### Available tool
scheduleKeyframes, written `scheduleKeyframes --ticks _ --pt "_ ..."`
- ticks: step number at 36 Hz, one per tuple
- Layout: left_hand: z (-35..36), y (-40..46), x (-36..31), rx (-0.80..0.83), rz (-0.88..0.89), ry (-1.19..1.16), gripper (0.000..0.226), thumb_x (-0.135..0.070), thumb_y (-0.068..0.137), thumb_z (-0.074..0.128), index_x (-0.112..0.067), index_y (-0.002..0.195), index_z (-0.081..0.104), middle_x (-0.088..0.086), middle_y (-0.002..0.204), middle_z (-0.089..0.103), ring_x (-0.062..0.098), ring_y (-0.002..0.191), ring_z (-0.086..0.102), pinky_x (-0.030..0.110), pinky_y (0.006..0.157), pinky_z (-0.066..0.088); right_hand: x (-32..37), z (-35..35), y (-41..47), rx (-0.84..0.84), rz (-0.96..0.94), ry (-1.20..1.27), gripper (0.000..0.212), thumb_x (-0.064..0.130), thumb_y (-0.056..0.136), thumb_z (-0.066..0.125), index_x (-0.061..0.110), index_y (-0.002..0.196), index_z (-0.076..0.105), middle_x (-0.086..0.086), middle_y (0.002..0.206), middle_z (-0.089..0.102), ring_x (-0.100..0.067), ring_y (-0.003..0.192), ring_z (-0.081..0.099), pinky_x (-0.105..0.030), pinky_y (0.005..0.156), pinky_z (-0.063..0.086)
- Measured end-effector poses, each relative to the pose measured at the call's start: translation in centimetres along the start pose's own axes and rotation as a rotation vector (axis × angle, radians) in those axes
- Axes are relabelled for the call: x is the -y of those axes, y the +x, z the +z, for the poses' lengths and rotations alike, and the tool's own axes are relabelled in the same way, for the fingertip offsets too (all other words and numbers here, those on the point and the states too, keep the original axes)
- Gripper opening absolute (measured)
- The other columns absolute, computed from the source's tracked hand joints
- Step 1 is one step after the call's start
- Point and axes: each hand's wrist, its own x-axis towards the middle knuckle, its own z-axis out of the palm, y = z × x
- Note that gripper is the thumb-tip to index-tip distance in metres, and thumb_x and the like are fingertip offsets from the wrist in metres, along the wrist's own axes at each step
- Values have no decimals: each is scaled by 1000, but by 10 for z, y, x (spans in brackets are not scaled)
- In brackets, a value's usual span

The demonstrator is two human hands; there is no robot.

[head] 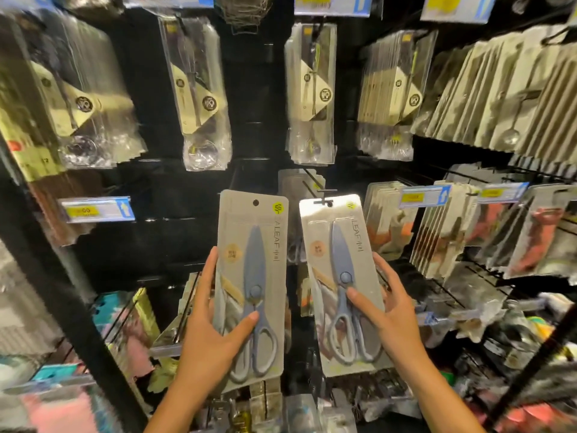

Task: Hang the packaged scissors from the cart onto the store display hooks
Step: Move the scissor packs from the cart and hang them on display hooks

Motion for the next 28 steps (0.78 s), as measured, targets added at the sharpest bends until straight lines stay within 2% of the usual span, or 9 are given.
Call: scheduleKeyframes --ticks 4,7,9,11,15,17,20,22,28 --pt "6 7 -2 -12 -6 33 105 -25 76 80 -54 155 18 -46 149 28 -14 137 37 25 108 42 -5 -1 17 33 2 40 72 23 83 78 42 143 46 19 140 57 -11 123 62 -48 98 56" --pt "10 10 -1 -22 -9 36 105 -26 74 80 -53 155 19 -43 152 29 -8 139 40 36 110 45 -8 1 24 59 -6 37 72 17 85 77 37 146 44 33 127 60 -4 117 65 -40 94 59" --pt "12 12 0 -26 -2 42 105 -28 74 80 -52 155 19 -39 154 29 -5 141 39 40 112 44 -10 1 27 82 -4 44 73 14 87 76 38 147 42 33 123 63 -5 114 66 -34 90 60" --pt "16 12 2 -42 6 49 106 -28 73 81 -54 155 19 -40 154 28 -10 140 37 37 112 42 -12 0 31 92 0 44 73 13 87 75 38 147 41 33 121 64 -3 113 66 -27 86 60" --pt "23 12 4 -70 16 62 106 -28 72 80 -55 154 19 -49 148 26 -24 133 34 14 101 39 -19 0 35 101 -5 7 71 16 88 75 41 145 40 34 124 61 4 113 64 -18 82 57" --pt "24 12 5 -69 14 72 106 -26 72 80 -53 155 19 -46 151 27 -14 138 37 20 104 42 -23 0 36 112 -5 8 70 15 88 75 45 142 40 34 123 62 6 111 64 -14 80 55" --pt "26 9 7 -65 6 79 107 -23 74 81 -53 155 19 -39 155 28 7 142 44 41 109 47 -31 0 39 125 4 21 71 11 89 73 40 144 39 37 122 61 4 112 64 -15 81 55" --pt "27 8 7 -68 6 74 106 -22 74 81 -54 155 19 -35 156 29 11 142 45 48 109 48 -34 1 42 128 5 18 71 11 90 72 37 147 38 39 123 60 3 114 63 -18 84 56" --pt "30 10 8 -95 19 97 106 -19 76 81 -55 154 19 -32 158 28 10 143 43 48 109 49 -46 7 50 167 -18 -4 79 22 92 69 47 153 26 42 141 43 9 127 51 -19 96 52"
